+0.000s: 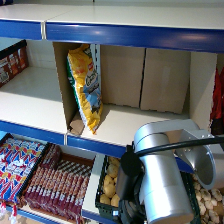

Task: Pick up yellow crisps

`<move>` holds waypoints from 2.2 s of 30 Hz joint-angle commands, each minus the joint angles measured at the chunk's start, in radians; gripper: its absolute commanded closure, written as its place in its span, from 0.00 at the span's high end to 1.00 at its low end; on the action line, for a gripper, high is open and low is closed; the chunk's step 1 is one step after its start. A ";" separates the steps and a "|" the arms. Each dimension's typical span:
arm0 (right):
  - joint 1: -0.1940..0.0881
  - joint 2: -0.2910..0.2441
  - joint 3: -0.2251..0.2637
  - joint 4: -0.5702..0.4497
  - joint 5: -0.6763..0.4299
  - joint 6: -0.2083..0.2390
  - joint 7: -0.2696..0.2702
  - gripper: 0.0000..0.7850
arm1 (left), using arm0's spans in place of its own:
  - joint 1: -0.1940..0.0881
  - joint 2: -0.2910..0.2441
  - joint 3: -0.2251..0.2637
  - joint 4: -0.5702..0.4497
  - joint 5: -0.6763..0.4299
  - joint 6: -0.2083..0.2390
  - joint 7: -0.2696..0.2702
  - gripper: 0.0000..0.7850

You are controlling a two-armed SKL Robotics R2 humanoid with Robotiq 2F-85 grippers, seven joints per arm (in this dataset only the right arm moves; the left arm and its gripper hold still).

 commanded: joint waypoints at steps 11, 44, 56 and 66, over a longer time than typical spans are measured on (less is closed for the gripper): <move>-0.012 0.028 -0.024 0.000 0.124 0.013 -0.006 0.01 | 0.000 0.000 0.000 0.000 0.000 0.000 0.000 0.00; 0.004 0.062 -0.072 0.000 0.395 0.034 -0.019 0.00 | 0.000 0.000 0.000 0.000 0.000 0.000 0.000 0.00; 0.026 0.096 -0.066 0.000 0.535 0.029 -0.026 0.00 | 0.000 0.000 0.000 0.000 0.000 0.000 0.000 0.00; 0.032 0.130 -0.059 0.000 0.621 0.027 -0.034 0.00 | 0.000 0.000 0.000 0.000 0.000 0.000 0.000 0.00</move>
